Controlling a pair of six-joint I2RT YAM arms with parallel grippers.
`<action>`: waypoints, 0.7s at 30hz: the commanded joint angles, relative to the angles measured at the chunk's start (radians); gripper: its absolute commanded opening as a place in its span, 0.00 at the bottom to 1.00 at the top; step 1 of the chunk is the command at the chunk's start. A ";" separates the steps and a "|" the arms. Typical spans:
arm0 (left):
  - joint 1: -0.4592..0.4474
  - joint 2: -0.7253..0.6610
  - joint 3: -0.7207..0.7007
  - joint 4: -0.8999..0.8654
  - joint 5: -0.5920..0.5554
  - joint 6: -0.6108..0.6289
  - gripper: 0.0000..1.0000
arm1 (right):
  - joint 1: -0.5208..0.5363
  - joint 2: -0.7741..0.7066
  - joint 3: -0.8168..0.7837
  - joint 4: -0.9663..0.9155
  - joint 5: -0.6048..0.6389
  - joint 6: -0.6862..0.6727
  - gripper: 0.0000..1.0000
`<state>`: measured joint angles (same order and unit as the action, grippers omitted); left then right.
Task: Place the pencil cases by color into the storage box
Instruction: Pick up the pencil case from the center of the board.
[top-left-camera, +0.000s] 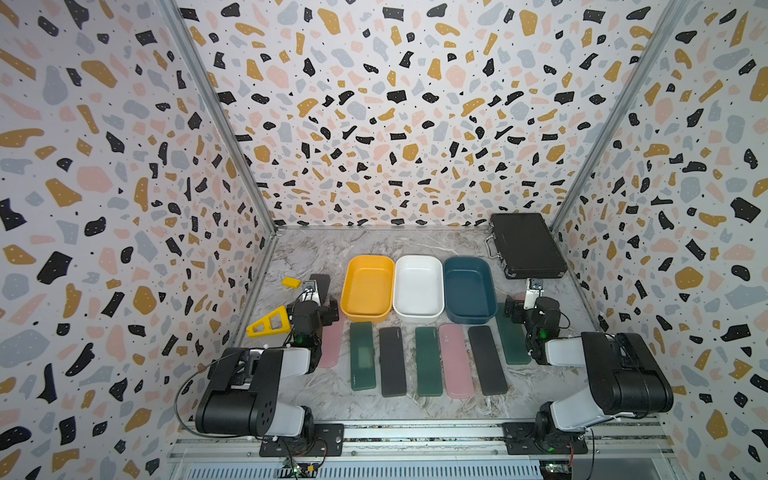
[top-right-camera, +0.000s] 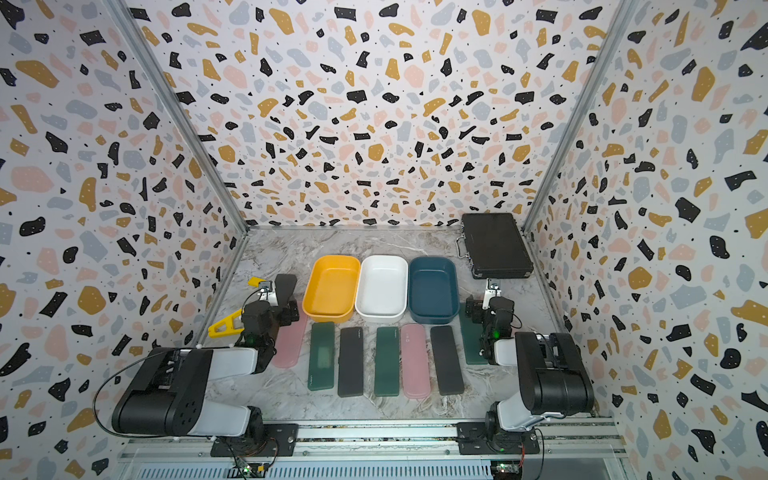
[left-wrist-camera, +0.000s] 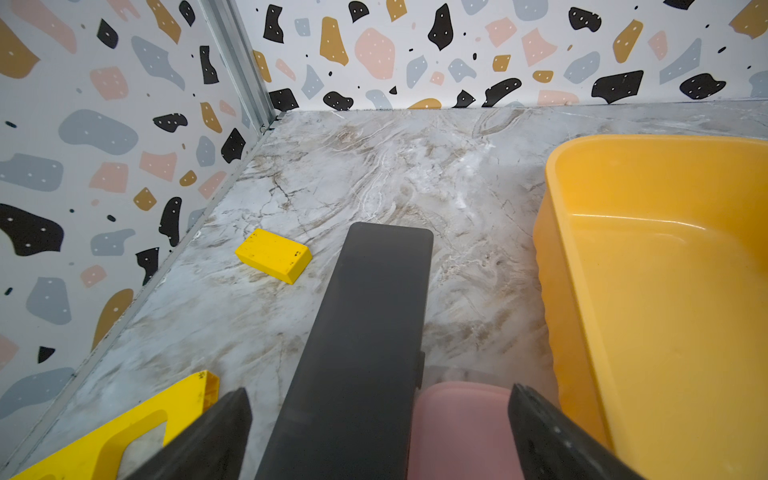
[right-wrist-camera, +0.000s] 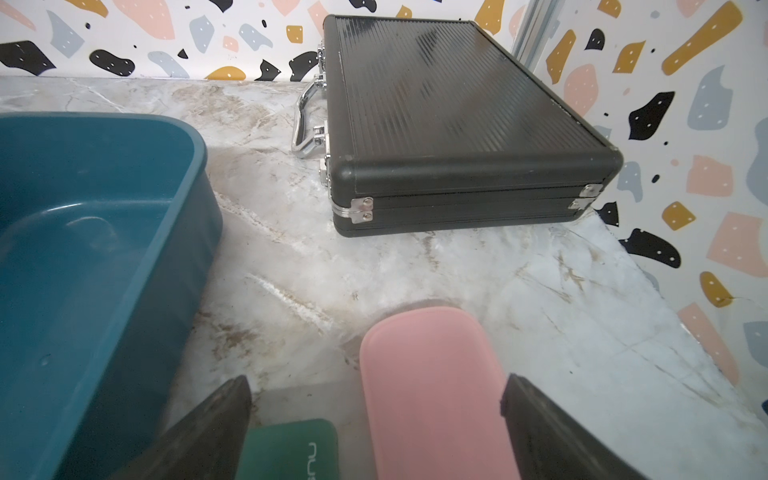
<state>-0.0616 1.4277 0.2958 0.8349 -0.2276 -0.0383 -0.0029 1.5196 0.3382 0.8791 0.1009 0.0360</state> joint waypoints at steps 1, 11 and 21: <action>0.005 0.004 0.020 0.036 -0.009 -0.004 1.00 | -0.004 -0.006 0.021 -0.011 -0.001 0.001 1.00; 0.005 -0.022 0.018 0.036 -0.088 -0.023 1.00 | -0.005 -0.038 0.027 -0.046 0.031 0.015 0.95; 0.004 -0.307 0.199 -0.481 -0.288 -0.150 1.00 | -0.005 -0.321 0.191 -0.613 0.160 0.098 0.94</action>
<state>-0.0620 1.1675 0.4702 0.4839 -0.4335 -0.1318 -0.0048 1.2472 0.4625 0.5087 0.2100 0.0929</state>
